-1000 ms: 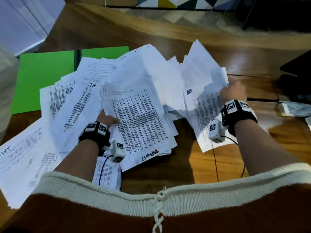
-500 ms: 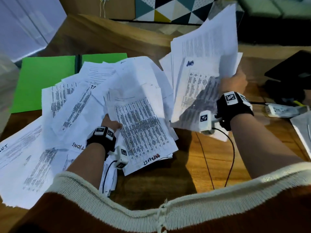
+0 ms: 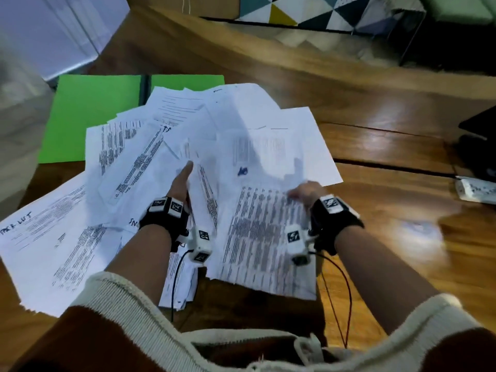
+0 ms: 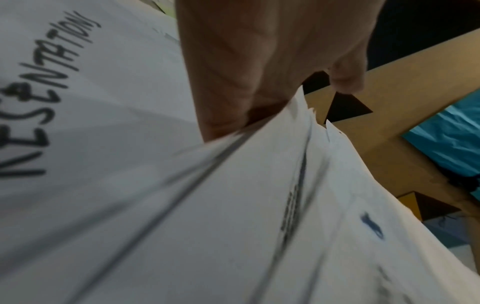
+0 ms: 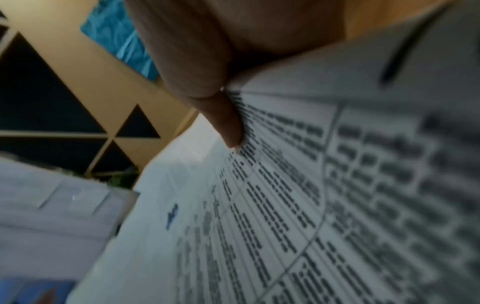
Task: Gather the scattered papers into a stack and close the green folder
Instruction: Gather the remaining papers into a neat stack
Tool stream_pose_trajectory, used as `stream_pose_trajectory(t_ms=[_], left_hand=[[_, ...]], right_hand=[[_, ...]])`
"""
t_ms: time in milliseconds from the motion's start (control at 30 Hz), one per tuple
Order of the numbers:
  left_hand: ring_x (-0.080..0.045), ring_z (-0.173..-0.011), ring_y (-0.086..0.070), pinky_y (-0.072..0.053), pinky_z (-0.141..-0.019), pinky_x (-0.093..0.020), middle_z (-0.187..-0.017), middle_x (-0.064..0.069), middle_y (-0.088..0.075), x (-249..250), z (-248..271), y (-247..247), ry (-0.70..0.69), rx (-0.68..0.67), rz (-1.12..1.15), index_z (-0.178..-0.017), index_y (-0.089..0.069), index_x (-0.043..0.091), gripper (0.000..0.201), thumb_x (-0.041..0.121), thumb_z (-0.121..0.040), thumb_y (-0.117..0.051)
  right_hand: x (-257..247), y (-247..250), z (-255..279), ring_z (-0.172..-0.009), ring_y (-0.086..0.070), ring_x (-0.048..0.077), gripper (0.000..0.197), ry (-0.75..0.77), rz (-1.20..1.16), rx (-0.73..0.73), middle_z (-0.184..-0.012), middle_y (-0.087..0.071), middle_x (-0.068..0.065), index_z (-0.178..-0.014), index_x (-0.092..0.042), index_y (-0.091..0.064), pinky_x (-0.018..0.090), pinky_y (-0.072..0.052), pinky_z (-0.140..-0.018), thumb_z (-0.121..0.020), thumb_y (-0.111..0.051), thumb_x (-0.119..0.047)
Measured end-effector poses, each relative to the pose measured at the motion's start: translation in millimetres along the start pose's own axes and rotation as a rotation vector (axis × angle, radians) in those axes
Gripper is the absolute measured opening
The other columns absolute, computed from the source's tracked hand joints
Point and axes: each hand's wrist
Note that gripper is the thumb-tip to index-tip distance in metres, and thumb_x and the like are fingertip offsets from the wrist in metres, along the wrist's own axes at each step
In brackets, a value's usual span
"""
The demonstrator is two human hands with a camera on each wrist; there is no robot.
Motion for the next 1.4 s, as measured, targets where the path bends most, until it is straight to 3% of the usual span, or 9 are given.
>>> stream_pose_trajectory(t_ms=[67, 200, 400, 567, 767, 933, 1067, 1267, 1400], left_hand=[[-0.027, -0.134, -0.042, -0.035, -0.107, -0.051, -0.147, -0.001, -0.041, -4.9, -4.9, 2.5, 0.023, 0.005, -0.059, -0.141, -0.04, 0.036, 0.123, 0.076, -0.032, -0.079], [-0.025, -0.123, -0.051, -0.04, -0.1, -0.033, -0.13, -0.008, -0.055, -2.7, 5.0, -6.2, -0.038, 0.06, -0.168, -0.142, -0.041, 0.014, 0.088, 0.046, -0.069, -0.079], [-0.032, -0.111, -0.06, -0.043, -0.104, -0.047, -0.12, -0.015, -0.064, -13.1, -27.6, 4.3, -0.09, 0.131, -0.293, -0.126, -0.058, 0.004, 0.084, 0.043, -0.057, -0.084], [-0.026, -0.119, -0.056, -0.04, -0.107, -0.044, -0.134, -0.008, -0.056, -21.7, -61.4, 19.6, -0.042, 0.115, -0.308, -0.135, -0.049, 0.009, 0.12, 0.065, -0.035, -0.085], [-0.03, -0.139, -0.031, -0.025, -0.114, -0.046, -0.151, -0.011, -0.032, 4.0, 25.4, -13.0, -0.073, 0.099, -0.323, -0.146, -0.031, 0.011, 0.093, 0.06, -0.075, -0.066], [-0.028, -0.124, -0.051, -0.038, -0.106, -0.048, -0.139, -0.004, -0.05, -7.5, -9.1, 3.9, -0.053, 0.067, -0.276, -0.137, -0.047, 0.018, 0.126, 0.074, -0.029, -0.081], [-0.034, -0.109, -0.061, -0.045, -0.099, -0.05, -0.112, -0.01, -0.065, -3.6, 1.3, 0.9, -0.09, 0.065, -0.3, -0.111, -0.058, 0.016, 0.097, 0.056, -0.028, -0.088], [-0.033, -0.093, -0.062, -0.049, -0.09, -0.044, -0.1, -0.018, -0.063, -1.4, 8.3, -0.2, -0.099, 0.107, -0.503, -0.119, -0.052, -0.009, 0.09, 0.042, -0.054, -0.089], [-0.023, -0.072, -0.055, -0.044, -0.067, -0.03, -0.076, -0.012, -0.059, 2.6, 10.7, 0.1, -0.026, 0.117, -0.573, -0.084, -0.064, 0.009, 0.045, 0.046, -0.064, -0.081]], right_hand=[[3.7, -27.7, -8.1, -0.109, -0.059, 0.025, 0.034, 0.042, -0.084, -0.014, -0.121, -0.062, 0.013, -0.119, -0.003, -0.062, 0.029, -0.047, -0.086, -0.086, -0.064, -0.013], [6.1, -51.4, -14.5, -0.098, -0.064, 0.026, 0.055, 0.008, -0.256, 0.033, -0.114, -0.064, 0.012, -0.118, -0.006, -0.055, 0.031, -0.055, -0.08, -0.067, -0.076, -0.011], [14.1, -34.9, 0.2, -0.13, -0.037, 0.039, 0.102, -0.231, -0.123, 0.016, -0.152, -0.004, 0.017, -0.151, -0.011, -0.002, 0.036, -0.045, -0.09, -0.078, -0.072, -0.001], [5.9, -28.7, -0.4, -0.118, -0.046, 0.039, 0.063, -0.138, -0.001, 0.228, -0.138, -0.026, 0.016, -0.135, -0.008, -0.027, 0.039, -0.046, -0.093, -0.081, -0.056, 0.005], [0.6, 2.2, -18.1, -0.121, -0.053, 0.028, 0.045, 0.018, -0.079, 0.298, -0.131, -0.055, 0.014, -0.132, -0.006, -0.048, 0.029, -0.045, -0.095, -0.088, -0.057, -0.004], [-6.8, 16.0, -31.0, -0.109, -0.059, 0.025, 0.037, 0.158, -0.332, 0.459, -0.107, -0.065, 0.009, -0.122, -0.008, -0.06, 0.023, -0.043, -0.081, -0.085, -0.06, -0.008], [-23.3, 1.4, -43.1, -0.082, -0.056, 0.019, 0.014, 0.217, -0.364, 0.398, -0.083, -0.059, 0.002, -0.093, -0.014, -0.065, 0.02, -0.038, -0.069, -0.08, -0.063, -0.008], [-35.2, -0.8, -73.0, -0.106, -0.061, 0.025, 0.024, 0.246, -0.075, 0.317, -0.111, -0.069, 0.009, -0.108, -0.009, -0.07, 0.019, -0.042, -0.084, -0.088, -0.061, -0.02], [2.5, 41.8, -124.2, -0.123, -0.049, 0.035, 0.052, 0.012, 0.064, 0.383, -0.133, -0.053, 0.018, -0.13, -0.004, -0.053, 0.043, -0.041, -0.104, -0.086, -0.051, -0.033]])
Point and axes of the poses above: each hand's wrist, its own z-axis away from the middle knuckle, its own y-axis out of the back of the hand, x = y × z
